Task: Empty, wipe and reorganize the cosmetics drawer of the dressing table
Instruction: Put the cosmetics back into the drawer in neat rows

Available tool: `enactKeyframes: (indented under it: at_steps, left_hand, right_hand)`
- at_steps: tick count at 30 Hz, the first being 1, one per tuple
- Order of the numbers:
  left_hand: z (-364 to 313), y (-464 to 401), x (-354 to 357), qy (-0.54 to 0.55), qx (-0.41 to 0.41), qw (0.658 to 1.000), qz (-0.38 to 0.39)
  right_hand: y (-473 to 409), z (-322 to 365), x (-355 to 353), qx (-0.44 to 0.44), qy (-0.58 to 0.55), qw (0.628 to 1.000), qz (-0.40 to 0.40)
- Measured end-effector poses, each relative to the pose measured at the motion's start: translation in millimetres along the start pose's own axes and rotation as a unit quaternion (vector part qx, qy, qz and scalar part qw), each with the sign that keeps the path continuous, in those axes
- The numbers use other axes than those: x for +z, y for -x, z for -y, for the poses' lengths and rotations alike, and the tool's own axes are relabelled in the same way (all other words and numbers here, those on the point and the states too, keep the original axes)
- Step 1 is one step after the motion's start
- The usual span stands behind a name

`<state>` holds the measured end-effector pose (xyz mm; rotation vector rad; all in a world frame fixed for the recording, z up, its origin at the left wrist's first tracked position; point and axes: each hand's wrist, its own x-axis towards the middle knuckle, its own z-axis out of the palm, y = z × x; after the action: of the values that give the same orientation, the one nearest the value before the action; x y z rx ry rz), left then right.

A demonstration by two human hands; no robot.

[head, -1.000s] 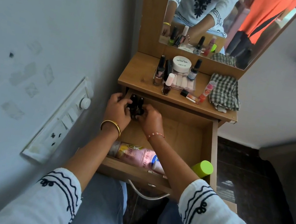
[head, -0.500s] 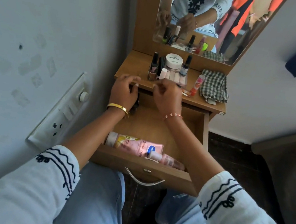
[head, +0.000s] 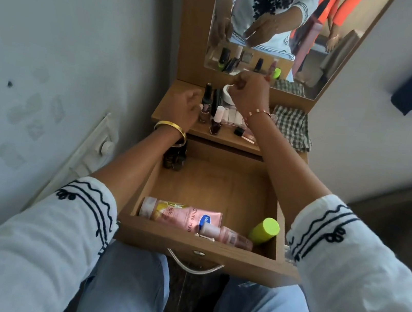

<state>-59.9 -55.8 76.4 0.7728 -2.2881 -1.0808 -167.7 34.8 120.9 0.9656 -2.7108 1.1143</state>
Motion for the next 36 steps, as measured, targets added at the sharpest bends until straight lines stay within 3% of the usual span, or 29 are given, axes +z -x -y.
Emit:
enactKeyframes:
  at_steps: [4,14,21,29,36]
  left_hand:
    - [-0.8,-6.4,11.3,0.004,-0.01,0.999,0.033]
    - [7.6,-18.7,19.8,0.009,-0.033,0.999,0.01]
    - [10.5,-20.4,23.8,0.034,-0.028,0.999,0.002]
    - [17.3,-9.5,12.3,0.104,-0.052,0.992,-0.045]
    - [21.7,7.2,3.0,0.161,-0.06,0.982,-0.082]
  right_hand:
    - [-19.3,1.5,15.3,-0.017,0.046,0.998,0.045]
    - [-42.6,7.7,32.8,-0.035,0.057,0.983,0.173]
    - [-43.0,2.5,39.4,-0.04,0.044,0.992,0.113]
    - [-38.0,-2.9,35.2,0.005,-0.106,0.994,0.036]
    - [-11.5,4.9,29.1,0.005,-0.205,0.979,0.017]
